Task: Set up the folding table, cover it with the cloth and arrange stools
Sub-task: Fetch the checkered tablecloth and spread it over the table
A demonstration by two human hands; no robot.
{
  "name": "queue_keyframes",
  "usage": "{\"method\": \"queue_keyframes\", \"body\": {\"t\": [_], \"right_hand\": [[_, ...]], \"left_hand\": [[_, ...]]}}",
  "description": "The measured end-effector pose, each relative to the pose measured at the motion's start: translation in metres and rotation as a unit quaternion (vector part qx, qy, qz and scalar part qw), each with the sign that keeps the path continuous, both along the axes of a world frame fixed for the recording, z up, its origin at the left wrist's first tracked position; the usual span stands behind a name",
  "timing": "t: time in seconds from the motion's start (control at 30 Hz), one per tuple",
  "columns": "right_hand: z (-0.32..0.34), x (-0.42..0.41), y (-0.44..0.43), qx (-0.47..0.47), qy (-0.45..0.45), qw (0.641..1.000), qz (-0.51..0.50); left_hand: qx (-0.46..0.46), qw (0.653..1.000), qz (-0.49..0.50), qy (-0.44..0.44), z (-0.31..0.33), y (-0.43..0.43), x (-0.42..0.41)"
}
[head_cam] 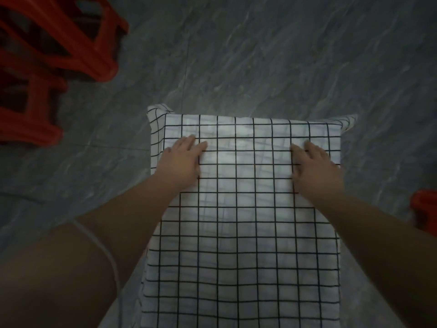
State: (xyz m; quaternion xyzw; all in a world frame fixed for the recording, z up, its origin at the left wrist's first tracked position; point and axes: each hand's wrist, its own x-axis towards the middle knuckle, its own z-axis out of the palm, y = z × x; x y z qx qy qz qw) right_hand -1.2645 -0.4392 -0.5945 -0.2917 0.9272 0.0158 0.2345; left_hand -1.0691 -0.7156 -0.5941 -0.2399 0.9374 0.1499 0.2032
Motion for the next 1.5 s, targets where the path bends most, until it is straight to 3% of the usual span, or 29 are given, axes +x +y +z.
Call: {"method": "queue_keyframes", "body": {"t": [0.33,0.5,0.73,0.9,1.1,1.3,1.5], "right_hand": [[-0.008,-0.013,0.012,-0.018,-0.036,0.994,-0.105],[-0.006,-0.014,0.014,-0.038,-0.029,0.994,-0.101],[0.038,0.009,0.011,-0.057,0.01,0.997,-0.054],[0.108,0.049,-0.001,-0.118,0.009,0.993,-0.025],[0.239,0.112,0.001,-0.144,0.007,0.989,-0.012],[0.358,0.19,0.03,-0.154,0.019,0.988,0.004],[0.443,0.259,0.067,-0.184,0.014,0.983,-0.024]], "left_hand": [[0.101,0.971,0.214,0.02,0.003,-0.017,0.034],[0.119,0.965,0.227,0.051,-0.002,-0.019,0.032],[0.089,0.98,0.177,0.007,0.03,-0.007,0.039],[0.074,0.993,0.093,0.021,0.101,0.016,0.052],[0.046,0.996,0.04,0.057,0.227,0.051,0.081],[0.033,0.993,0.066,0.095,0.344,0.106,0.135],[0.013,0.99,0.058,0.127,0.417,0.156,0.197]]}}
